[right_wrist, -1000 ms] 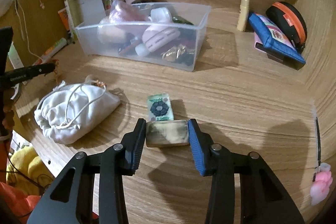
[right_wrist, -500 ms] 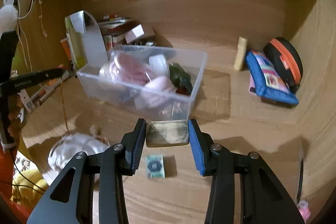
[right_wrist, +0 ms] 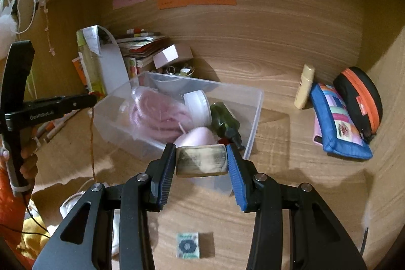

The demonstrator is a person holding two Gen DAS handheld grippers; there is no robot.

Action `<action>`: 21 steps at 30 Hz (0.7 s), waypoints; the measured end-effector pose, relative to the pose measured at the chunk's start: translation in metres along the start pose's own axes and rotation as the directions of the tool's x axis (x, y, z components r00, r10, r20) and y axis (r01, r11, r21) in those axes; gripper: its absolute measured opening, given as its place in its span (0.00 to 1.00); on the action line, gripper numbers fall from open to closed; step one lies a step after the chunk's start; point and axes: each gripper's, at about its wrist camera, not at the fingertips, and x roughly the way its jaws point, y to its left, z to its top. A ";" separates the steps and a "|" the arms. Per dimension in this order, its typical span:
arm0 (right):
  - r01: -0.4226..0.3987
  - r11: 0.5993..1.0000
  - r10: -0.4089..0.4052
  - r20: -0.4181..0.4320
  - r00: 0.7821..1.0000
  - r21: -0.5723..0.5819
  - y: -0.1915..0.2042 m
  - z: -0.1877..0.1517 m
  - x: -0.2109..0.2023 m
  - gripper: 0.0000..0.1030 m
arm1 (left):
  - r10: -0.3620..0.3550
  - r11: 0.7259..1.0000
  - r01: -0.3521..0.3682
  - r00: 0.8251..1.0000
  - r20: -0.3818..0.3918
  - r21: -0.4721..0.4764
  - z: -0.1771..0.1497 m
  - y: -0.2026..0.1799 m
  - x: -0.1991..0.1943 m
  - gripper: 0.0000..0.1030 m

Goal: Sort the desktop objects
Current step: 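Carry the pear ornament with the left tool while the right tool carries the tan pouch over the bin, then open the left tool to drop the ornament while the right tool releases the tan pouch into the bin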

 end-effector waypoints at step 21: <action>0.013 1.000 -0.012 -0.054 0.998 0.006 -0.003 0.004 0.026 0.44 | -0.009 1.000 0.011 0.997 -0.077 0.023 -0.004 -0.010 0.021 0.20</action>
